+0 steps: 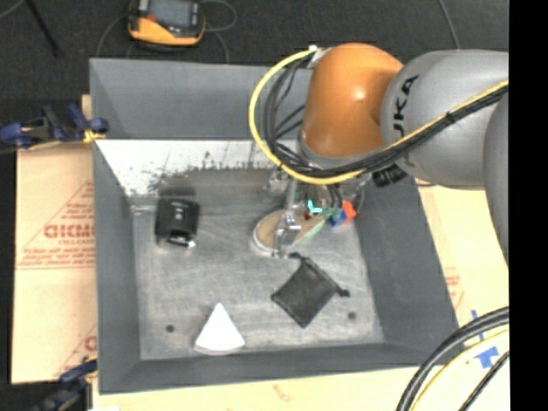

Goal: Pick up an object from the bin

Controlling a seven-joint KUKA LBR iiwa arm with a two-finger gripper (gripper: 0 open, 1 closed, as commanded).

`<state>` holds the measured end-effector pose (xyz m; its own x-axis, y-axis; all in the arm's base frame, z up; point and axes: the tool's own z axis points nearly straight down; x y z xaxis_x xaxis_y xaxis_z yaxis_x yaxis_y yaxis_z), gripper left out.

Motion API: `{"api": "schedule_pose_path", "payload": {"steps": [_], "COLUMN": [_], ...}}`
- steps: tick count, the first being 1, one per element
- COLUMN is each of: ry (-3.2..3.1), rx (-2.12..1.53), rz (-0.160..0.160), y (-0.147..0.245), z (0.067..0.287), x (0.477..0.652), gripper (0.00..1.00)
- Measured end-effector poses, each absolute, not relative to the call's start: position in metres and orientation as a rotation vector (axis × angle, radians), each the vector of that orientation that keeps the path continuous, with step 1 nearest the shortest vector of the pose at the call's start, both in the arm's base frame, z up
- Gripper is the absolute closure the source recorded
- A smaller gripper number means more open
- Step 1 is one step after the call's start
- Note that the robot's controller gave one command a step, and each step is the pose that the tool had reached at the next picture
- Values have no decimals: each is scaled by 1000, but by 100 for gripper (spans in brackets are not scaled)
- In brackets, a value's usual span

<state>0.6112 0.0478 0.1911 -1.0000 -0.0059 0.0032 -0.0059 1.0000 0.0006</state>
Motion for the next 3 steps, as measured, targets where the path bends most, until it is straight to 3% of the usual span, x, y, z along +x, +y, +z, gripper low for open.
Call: {"api": "schedule_pose_path", "payload": {"steps": [1, 2, 3], "ry": [-3146, -3154, -3147], "rx": [8, -25, -122], "rz": [-2, -3, -2], "y": [48, 30, 21], "z": [196, 148, 79], "x": [613, 632, 649], "gripper": [0, 0, 0]}}
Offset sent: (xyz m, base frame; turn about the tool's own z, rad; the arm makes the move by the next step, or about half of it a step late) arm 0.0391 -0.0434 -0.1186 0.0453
